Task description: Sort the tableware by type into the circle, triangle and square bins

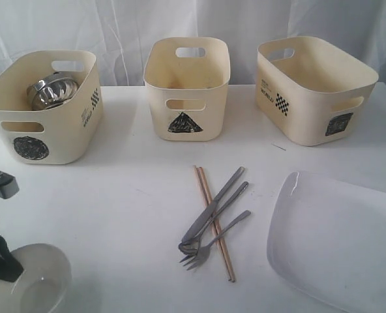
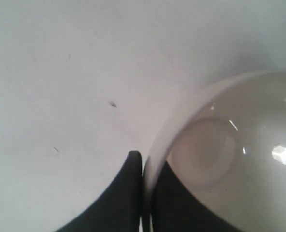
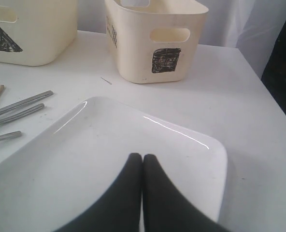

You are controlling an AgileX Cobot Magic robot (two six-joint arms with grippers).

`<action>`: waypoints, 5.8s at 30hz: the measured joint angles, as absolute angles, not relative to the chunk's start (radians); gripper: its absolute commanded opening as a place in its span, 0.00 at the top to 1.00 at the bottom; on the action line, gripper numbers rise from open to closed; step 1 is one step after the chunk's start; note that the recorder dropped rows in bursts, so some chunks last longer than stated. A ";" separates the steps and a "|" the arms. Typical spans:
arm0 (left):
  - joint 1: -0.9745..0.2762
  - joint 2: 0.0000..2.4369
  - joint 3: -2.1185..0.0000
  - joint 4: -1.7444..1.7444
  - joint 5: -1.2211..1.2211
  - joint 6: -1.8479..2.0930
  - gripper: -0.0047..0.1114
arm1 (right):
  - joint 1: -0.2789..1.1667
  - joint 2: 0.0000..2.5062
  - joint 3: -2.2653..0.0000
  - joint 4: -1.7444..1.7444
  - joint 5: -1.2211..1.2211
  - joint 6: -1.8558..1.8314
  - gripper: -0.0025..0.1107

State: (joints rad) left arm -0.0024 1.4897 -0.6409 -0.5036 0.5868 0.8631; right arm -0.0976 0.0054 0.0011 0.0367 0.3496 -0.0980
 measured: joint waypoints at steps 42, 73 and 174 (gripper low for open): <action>-0.001 1.570 -1.183 0.225 -0.236 -0.099 0.50 | -0.098 0.005 0.001 0.037 0.350 -0.098 0.98; 0.000 0.289 -0.382 0.228 -0.048 -0.192 0.96 | -0.098 0.005 0.001 0.037 0.350 -0.098 0.98; 0.000 0.005 -0.013 0.382 0.373 -0.541 0.96 | -0.098 1.103 -0.597 -0.298 -0.157 0.289 0.98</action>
